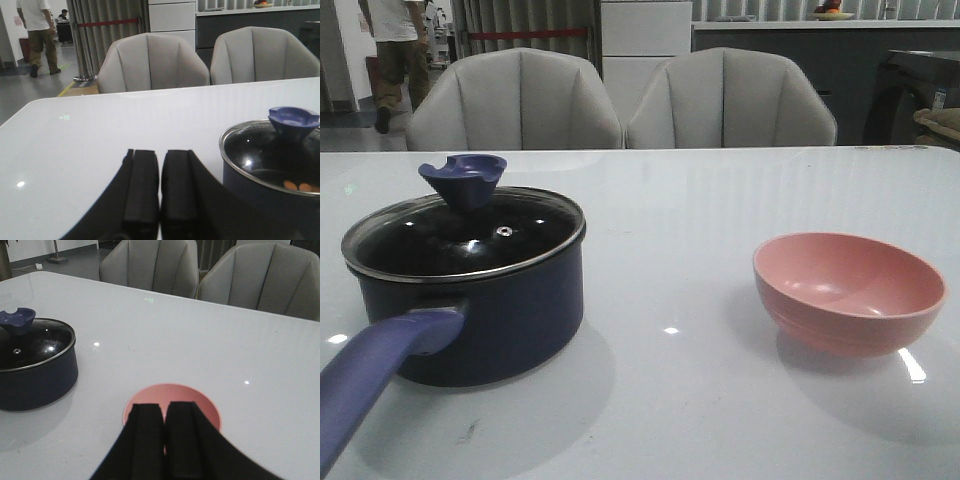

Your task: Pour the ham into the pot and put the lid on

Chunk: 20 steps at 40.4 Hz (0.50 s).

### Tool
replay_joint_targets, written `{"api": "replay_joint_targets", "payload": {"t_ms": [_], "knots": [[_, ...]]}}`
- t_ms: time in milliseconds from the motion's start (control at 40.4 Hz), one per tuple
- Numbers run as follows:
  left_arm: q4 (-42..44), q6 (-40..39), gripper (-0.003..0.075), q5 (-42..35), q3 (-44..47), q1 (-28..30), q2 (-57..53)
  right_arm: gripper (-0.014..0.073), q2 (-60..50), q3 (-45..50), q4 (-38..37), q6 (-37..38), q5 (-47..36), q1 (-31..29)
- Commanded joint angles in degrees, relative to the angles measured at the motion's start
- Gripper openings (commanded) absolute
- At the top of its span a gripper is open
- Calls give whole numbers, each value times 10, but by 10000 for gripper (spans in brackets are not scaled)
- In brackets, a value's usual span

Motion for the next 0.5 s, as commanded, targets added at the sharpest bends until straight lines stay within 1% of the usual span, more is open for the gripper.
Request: {"api": "replay_joint_targets", "payload": {"t_ms": [0, 99, 470], "knots": [[-17, -7, 114, -77, 7, 15, -13, 150, 4, -15, 3, -2, -42, 1], [-21, -8, 114, -88, 21, 23, -13, 150, 4, -15, 3, -2, -41, 1], [-21, -8, 114, -84, 21, 23, -13, 150, 4, -15, 3, -2, -40, 1]]}}
